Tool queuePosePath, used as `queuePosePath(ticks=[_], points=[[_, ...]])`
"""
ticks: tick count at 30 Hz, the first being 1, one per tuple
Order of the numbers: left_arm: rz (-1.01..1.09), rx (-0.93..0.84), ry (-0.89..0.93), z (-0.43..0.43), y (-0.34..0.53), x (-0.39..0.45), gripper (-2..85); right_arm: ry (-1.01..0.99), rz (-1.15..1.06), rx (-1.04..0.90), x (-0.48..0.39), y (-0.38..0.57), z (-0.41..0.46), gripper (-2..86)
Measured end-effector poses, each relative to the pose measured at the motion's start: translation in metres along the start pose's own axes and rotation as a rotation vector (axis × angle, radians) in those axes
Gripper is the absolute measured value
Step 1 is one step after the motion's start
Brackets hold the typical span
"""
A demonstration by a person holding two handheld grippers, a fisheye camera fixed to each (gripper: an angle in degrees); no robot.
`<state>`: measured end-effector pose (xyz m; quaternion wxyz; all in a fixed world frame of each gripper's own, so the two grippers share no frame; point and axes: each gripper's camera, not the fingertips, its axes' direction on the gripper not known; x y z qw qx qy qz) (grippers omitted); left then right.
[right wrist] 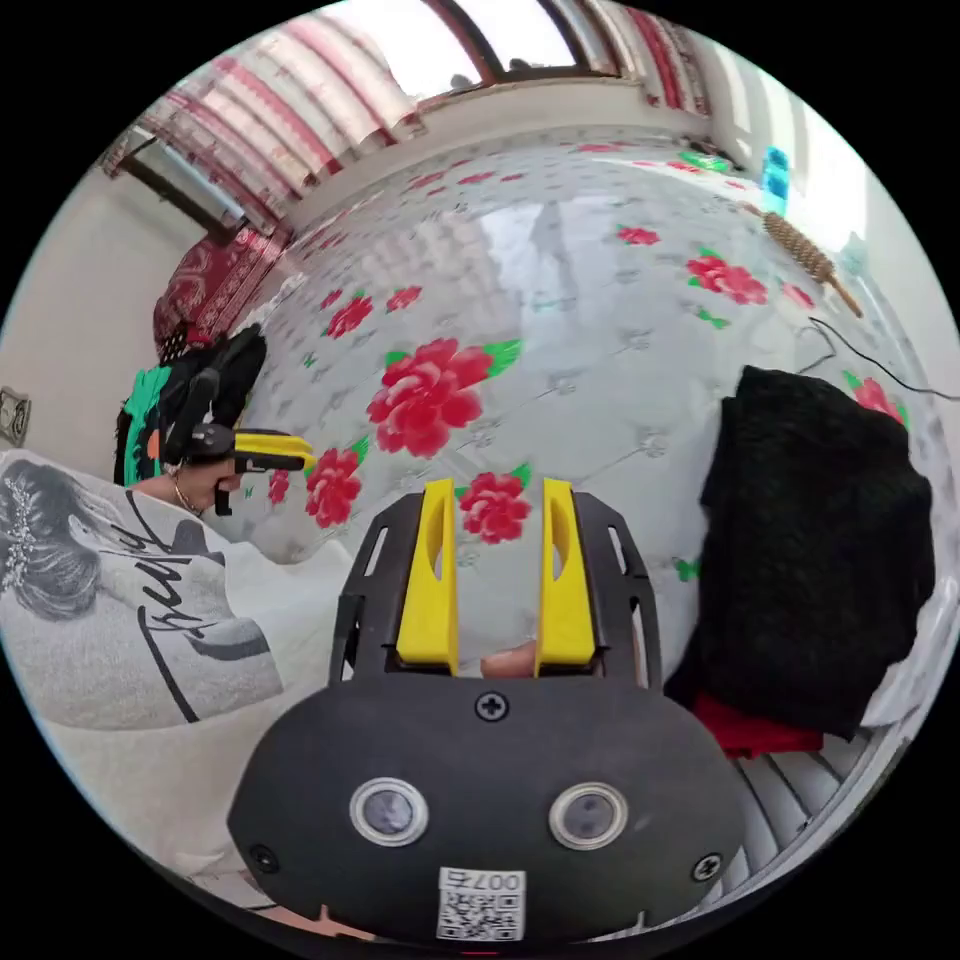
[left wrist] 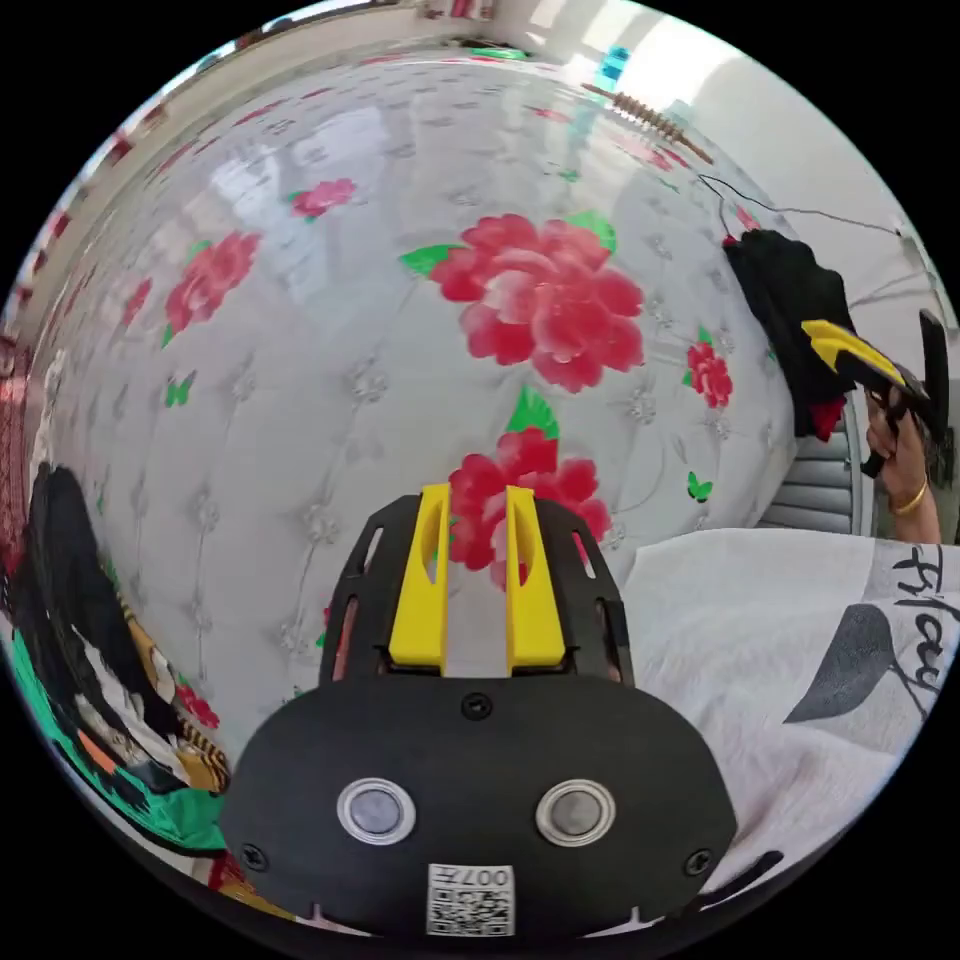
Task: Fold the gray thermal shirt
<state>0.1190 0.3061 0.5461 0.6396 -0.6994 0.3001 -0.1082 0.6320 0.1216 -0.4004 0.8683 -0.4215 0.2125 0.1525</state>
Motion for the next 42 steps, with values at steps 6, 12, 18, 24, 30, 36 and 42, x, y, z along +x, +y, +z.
queuePosePath(ticks=[6,12,18,24,30,36,42], points=[[-0.559,0.128,-0.121,-0.036,0.134,-0.109,9.9,0.021,-0.324,-0.287,-0.183,-0.078,0.095,11.6],[-0.846,0.238,-0.315,-0.079,0.229,-0.201,10.6,0.163,-0.442,-0.533,-0.287,-0.117,0.153,11.7],[-0.914,0.278,-0.478,-0.110,0.268,-0.297,10.8,0.252,-0.413,-0.536,-0.337,-0.142,0.150,11.5],[-0.893,0.117,-0.448,-0.080,0.266,-0.386,9.2,0.293,-0.366,-0.589,-0.373,-0.164,0.146,11.7],[-0.809,0.074,-0.390,-0.065,0.275,-0.405,1.0,0.307,-0.314,-0.636,-0.394,-0.174,0.140,11.8],[-0.616,0.521,-0.179,-0.157,0.312,-0.369,-0.7,0.289,-0.258,-0.545,-0.399,-0.154,0.117,12.0],[-0.084,0.752,0.136,-0.224,0.280,-0.256,-0.9,0.260,-0.260,-0.476,-0.394,-0.125,0.096,11.8]])
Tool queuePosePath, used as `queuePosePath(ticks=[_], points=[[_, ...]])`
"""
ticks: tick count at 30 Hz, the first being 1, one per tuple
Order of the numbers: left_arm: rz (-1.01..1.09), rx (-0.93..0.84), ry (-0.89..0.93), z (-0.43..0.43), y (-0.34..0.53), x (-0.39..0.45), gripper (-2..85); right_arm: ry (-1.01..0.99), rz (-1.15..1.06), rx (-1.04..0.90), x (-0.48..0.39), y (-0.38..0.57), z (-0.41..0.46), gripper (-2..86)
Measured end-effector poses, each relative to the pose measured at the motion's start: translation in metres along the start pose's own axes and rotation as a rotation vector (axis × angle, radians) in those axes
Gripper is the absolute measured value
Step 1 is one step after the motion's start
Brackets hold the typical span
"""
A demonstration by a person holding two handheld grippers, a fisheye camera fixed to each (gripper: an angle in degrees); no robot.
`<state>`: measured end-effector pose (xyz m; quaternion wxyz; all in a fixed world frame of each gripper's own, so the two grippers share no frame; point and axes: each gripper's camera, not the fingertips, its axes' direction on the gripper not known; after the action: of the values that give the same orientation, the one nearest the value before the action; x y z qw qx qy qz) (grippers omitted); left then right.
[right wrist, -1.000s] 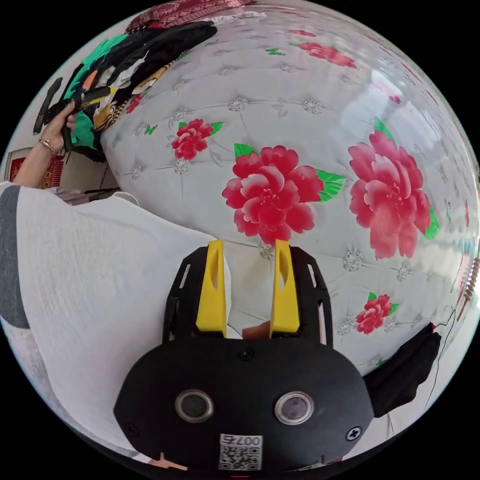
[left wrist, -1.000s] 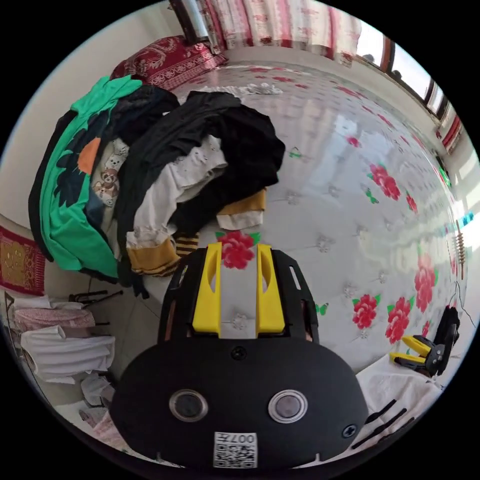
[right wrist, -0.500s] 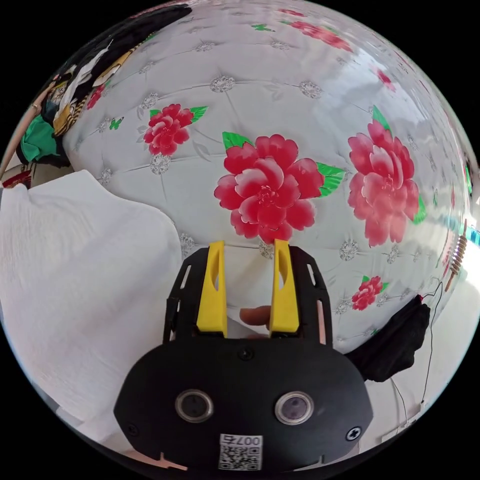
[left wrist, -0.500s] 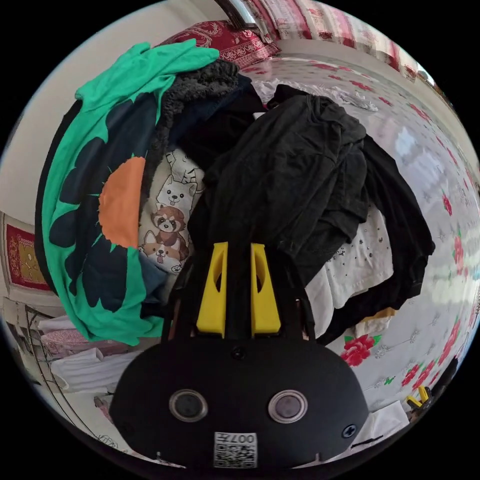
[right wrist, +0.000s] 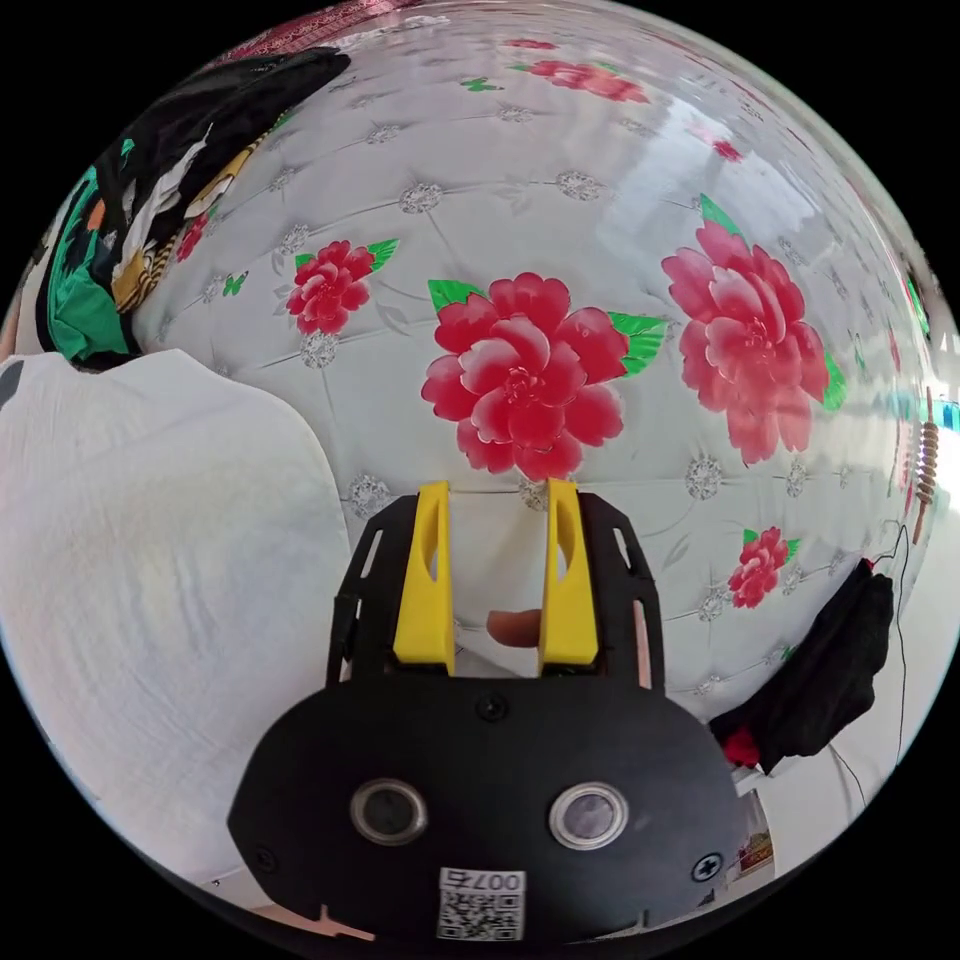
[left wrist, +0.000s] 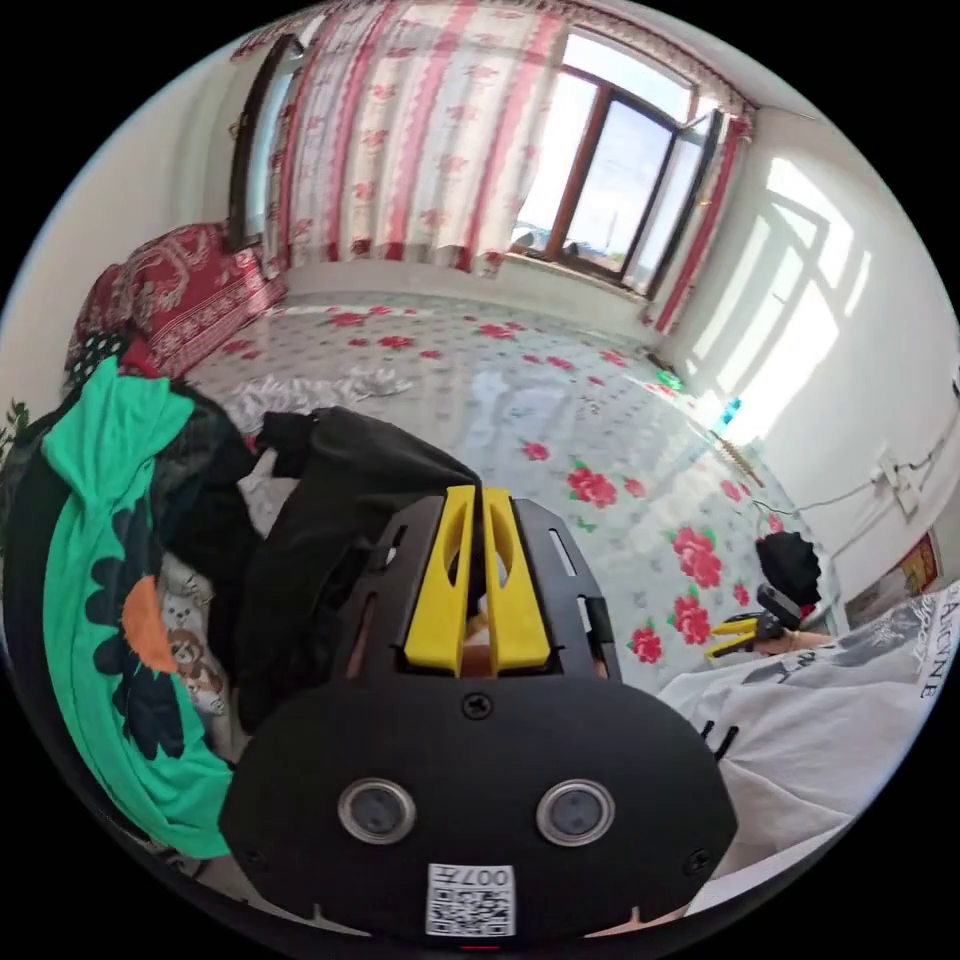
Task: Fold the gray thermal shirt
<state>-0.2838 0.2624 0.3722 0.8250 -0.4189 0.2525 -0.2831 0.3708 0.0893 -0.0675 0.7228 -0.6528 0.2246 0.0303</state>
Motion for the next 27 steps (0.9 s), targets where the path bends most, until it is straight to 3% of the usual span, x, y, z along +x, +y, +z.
queuePosePath(ticks=[4,7,10,14,20,24,27], points=[[0.321,-0.144,0.329,0.069,0.002,0.138,-0.8,-0.022,0.077,0.061,0.005,0.030,-0.001,11.5],[0.475,-0.280,0.443,0.130,0.034,0.229,-0.8,-0.113,0.170,0.147,0.016,0.065,-0.004,11.0],[0.502,-0.467,0.443,0.169,0.064,0.266,-0.9,-0.199,0.246,0.257,0.031,0.114,-0.011,11.0],[0.473,-0.490,0.250,0.168,0.079,0.233,-0.9,-0.203,0.326,0.371,0.057,0.192,-0.019,11.4],[0.060,-0.610,0.031,0.173,0.115,0.115,1.8,-0.216,0.421,0.453,0.088,0.264,-0.018,12.3],[-0.066,-0.634,-0.131,0.179,0.136,0.068,7.8,-0.221,0.403,0.458,0.097,0.273,-0.017,12.9],[-0.146,-0.648,-0.155,0.193,0.144,0.043,8.3,-0.197,0.346,0.383,0.101,0.261,-0.008,12.8]])
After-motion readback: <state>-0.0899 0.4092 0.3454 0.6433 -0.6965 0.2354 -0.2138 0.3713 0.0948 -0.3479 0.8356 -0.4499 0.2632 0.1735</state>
